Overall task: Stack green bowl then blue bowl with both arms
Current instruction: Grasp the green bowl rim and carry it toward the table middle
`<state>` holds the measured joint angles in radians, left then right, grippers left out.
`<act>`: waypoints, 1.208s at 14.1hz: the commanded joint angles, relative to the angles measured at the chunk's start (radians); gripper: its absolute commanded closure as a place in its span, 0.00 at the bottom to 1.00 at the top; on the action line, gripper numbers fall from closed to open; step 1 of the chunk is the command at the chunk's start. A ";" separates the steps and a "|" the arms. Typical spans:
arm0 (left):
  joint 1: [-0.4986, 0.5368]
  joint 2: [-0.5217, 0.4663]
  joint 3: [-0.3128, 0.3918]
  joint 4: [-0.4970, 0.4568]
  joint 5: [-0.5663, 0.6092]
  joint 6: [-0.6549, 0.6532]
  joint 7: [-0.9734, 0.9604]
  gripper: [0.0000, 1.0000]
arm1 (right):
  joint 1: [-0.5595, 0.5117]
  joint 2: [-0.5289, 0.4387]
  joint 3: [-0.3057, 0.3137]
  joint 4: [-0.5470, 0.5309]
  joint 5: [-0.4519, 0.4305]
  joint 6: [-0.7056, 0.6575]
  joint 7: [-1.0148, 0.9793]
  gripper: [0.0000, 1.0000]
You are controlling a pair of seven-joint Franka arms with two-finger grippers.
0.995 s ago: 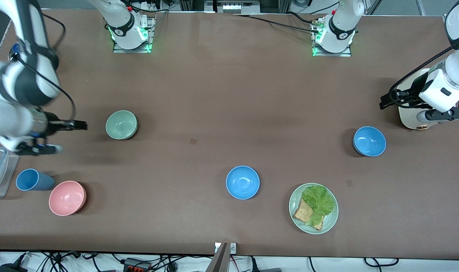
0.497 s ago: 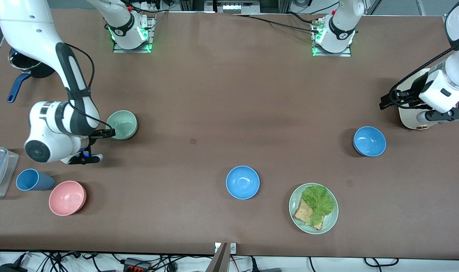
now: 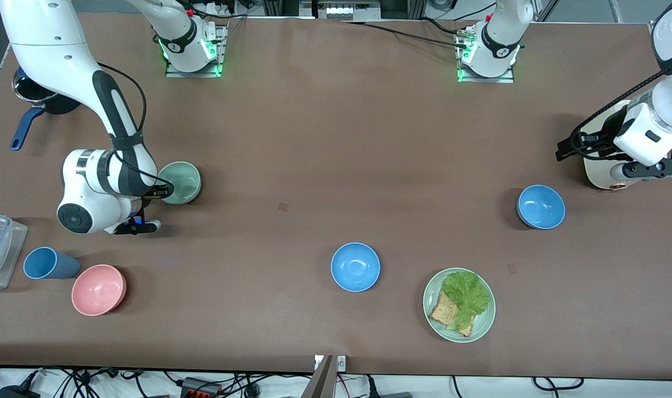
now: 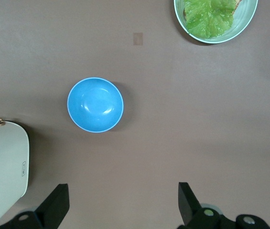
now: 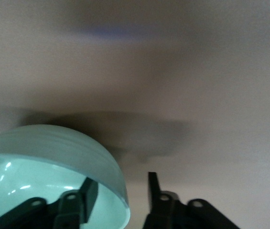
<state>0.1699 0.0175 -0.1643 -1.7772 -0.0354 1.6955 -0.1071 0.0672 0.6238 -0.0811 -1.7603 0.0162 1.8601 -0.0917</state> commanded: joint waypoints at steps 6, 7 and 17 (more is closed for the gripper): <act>0.002 0.009 0.002 0.025 -0.020 -0.020 0.004 0.00 | 0.029 -0.053 0.139 0.025 0.082 -0.018 0.071 1.00; 0.002 0.009 0.000 0.025 -0.020 -0.020 0.004 0.00 | 0.055 -0.052 0.168 0.038 0.083 -0.012 0.125 1.00; 0.007 0.019 0.011 0.025 -0.020 -0.020 0.006 0.00 | 0.433 0.048 0.202 0.140 0.284 0.149 0.533 1.00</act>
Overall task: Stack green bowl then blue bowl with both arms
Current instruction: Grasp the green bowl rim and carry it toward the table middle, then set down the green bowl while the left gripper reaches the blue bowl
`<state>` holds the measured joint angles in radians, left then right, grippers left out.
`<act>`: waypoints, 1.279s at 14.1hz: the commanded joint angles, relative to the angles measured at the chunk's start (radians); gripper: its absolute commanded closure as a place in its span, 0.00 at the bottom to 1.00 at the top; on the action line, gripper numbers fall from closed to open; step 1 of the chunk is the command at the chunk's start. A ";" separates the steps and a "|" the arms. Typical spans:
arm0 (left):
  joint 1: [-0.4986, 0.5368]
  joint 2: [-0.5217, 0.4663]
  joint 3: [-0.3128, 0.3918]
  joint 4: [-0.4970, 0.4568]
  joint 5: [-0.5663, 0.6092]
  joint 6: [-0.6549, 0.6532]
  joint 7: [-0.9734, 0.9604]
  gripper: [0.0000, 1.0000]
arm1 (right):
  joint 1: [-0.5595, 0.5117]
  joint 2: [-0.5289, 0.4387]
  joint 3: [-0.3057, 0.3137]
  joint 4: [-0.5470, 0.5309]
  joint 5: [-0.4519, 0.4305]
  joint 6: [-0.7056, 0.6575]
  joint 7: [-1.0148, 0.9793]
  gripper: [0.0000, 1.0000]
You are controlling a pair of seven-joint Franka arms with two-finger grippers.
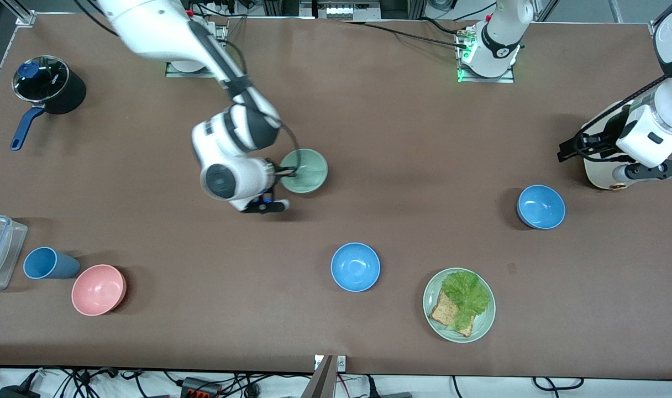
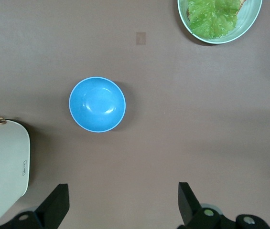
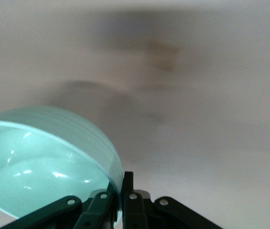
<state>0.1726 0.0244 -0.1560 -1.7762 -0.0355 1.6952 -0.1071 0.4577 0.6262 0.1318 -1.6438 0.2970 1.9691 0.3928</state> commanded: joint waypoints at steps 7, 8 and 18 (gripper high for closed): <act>0.057 0.063 0.007 0.024 0.003 0.001 0.029 0.00 | 0.113 0.072 -0.011 0.015 0.013 0.085 0.162 0.97; 0.092 0.095 0.006 0.024 0.028 0.035 0.079 0.00 | 0.107 0.069 -0.011 0.019 0.014 0.085 0.214 0.26; 0.175 0.348 0.007 -0.089 0.084 0.407 0.231 0.00 | -0.094 -0.069 -0.072 0.366 -0.096 -0.268 0.265 0.00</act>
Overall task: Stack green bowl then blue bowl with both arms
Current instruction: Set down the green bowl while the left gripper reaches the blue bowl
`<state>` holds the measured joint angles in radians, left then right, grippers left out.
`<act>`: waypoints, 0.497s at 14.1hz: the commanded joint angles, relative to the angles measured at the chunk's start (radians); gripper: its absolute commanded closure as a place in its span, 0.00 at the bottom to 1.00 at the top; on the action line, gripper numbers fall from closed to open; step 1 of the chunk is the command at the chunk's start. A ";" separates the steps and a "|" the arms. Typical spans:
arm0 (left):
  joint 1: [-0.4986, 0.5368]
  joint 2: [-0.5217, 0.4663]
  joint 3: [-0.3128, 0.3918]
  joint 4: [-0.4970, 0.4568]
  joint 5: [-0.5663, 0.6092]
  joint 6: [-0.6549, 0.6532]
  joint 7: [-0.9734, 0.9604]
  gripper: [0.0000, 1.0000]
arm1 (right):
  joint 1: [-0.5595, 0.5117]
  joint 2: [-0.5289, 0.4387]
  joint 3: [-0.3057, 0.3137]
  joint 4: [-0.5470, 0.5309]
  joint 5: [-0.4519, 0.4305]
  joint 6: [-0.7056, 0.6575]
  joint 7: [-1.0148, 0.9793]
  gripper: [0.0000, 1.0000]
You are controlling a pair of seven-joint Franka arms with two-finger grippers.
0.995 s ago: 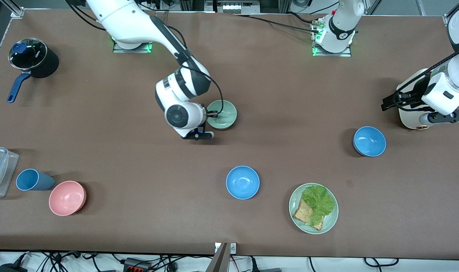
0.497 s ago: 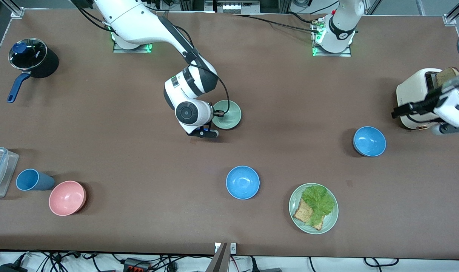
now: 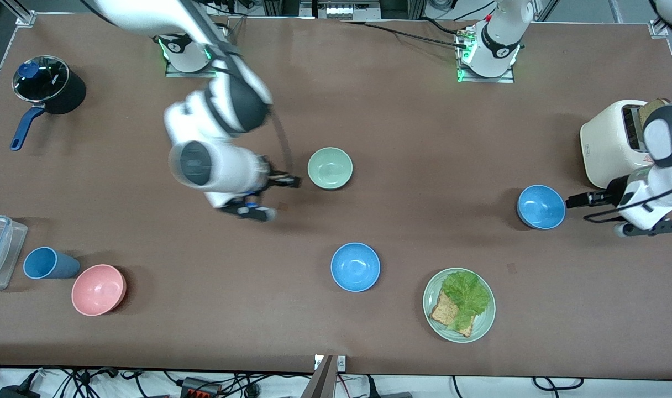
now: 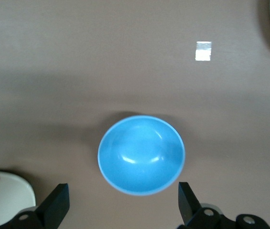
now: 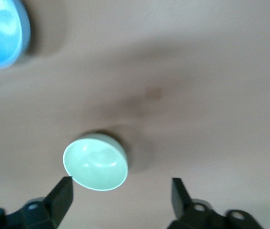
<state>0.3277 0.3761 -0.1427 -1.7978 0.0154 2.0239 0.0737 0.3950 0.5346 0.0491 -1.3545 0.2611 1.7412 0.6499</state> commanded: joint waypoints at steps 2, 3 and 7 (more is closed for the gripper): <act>0.051 -0.013 -0.006 -0.184 0.037 0.243 0.076 0.00 | -0.041 0.021 0.009 0.107 -0.167 -0.039 -0.005 0.00; 0.056 -0.013 -0.006 -0.216 0.035 0.280 0.087 0.00 | -0.053 0.019 0.009 0.118 -0.202 -0.040 -0.024 0.00; 0.076 -0.025 -0.008 -0.339 0.035 0.402 0.084 0.00 | -0.132 -0.004 0.008 0.140 -0.218 -0.042 -0.030 0.00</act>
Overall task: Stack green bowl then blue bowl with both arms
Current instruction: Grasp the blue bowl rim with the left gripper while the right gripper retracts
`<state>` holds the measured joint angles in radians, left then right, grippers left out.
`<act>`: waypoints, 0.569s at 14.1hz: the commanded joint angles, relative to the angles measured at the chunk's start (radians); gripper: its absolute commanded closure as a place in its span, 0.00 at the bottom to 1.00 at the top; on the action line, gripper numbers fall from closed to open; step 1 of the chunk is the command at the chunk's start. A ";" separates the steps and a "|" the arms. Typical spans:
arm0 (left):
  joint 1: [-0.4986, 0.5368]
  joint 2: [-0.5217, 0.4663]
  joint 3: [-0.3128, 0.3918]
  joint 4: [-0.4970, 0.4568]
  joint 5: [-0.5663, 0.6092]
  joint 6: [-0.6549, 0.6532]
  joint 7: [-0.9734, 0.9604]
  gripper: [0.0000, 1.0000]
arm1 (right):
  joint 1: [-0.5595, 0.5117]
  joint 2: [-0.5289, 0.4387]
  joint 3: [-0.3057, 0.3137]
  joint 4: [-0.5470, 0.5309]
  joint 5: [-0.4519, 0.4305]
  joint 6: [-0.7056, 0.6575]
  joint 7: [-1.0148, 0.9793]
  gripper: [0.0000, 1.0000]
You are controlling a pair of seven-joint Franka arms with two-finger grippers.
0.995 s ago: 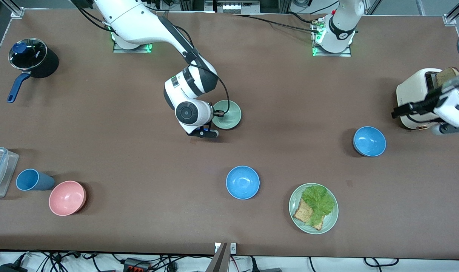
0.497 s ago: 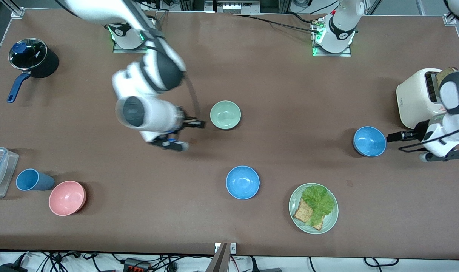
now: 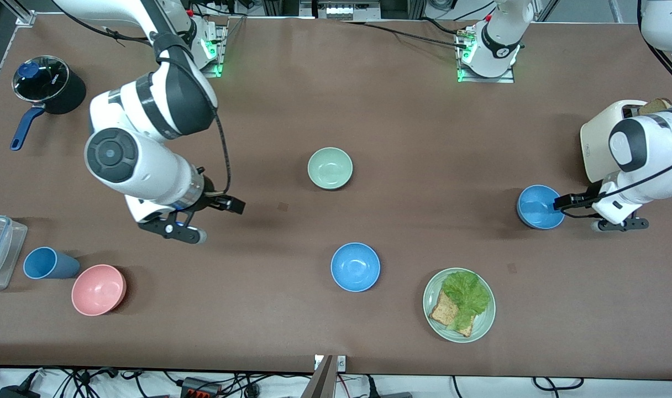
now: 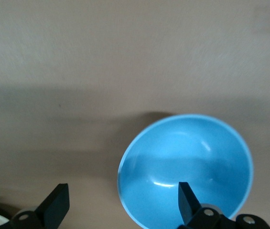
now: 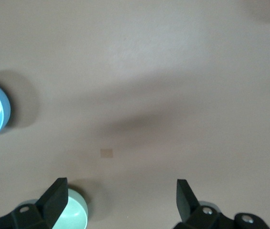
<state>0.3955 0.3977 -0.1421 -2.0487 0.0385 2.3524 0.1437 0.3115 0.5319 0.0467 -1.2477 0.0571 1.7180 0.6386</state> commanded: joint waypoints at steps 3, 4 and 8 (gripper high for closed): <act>0.011 -0.031 -0.010 -0.090 0.012 0.087 0.017 0.10 | -0.116 -0.030 0.010 0.033 -0.016 -0.020 -0.104 0.00; 0.011 -0.016 -0.010 -0.085 0.012 0.090 0.017 0.17 | -0.147 -0.044 0.012 0.031 -0.014 -0.018 -0.149 0.00; 0.011 -0.008 -0.010 -0.084 0.012 0.107 0.017 0.67 | -0.282 -0.141 0.010 -0.042 -0.014 -0.018 -0.400 0.00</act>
<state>0.3960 0.3992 -0.1445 -2.1192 0.0385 2.4386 0.1443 0.0917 0.4624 0.0409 -1.2210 0.0529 1.7064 0.3389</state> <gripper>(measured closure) 0.282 0.000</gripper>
